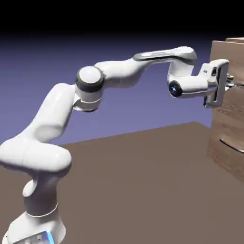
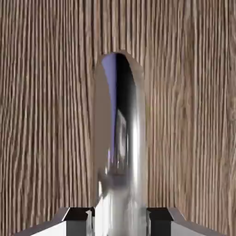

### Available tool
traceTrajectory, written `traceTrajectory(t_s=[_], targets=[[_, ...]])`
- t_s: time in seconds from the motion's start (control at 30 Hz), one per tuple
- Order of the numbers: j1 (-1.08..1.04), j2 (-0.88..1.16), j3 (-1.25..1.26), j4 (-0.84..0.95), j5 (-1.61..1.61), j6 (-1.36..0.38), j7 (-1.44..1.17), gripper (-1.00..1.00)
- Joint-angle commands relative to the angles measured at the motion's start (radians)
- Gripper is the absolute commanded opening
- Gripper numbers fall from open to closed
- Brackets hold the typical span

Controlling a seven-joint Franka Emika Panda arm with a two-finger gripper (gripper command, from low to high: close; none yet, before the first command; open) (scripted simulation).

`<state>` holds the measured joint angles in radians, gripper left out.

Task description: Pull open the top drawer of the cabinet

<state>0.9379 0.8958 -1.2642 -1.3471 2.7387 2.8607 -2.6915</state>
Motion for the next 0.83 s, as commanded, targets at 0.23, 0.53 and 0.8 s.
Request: traceTrajectory(t_s=[0.23,0.53,0.8], targets=[[0.245,-0.090,-0.154,-0.290,0.063,-0.083,-0.115,-1.00],[0.570,-0.147,-0.389,-0.591,0.090,-0.149,-0.196,-1.00],[0.765,-0.134,-0.540,-0.749,0.084,-0.173,-0.203,1.00]])
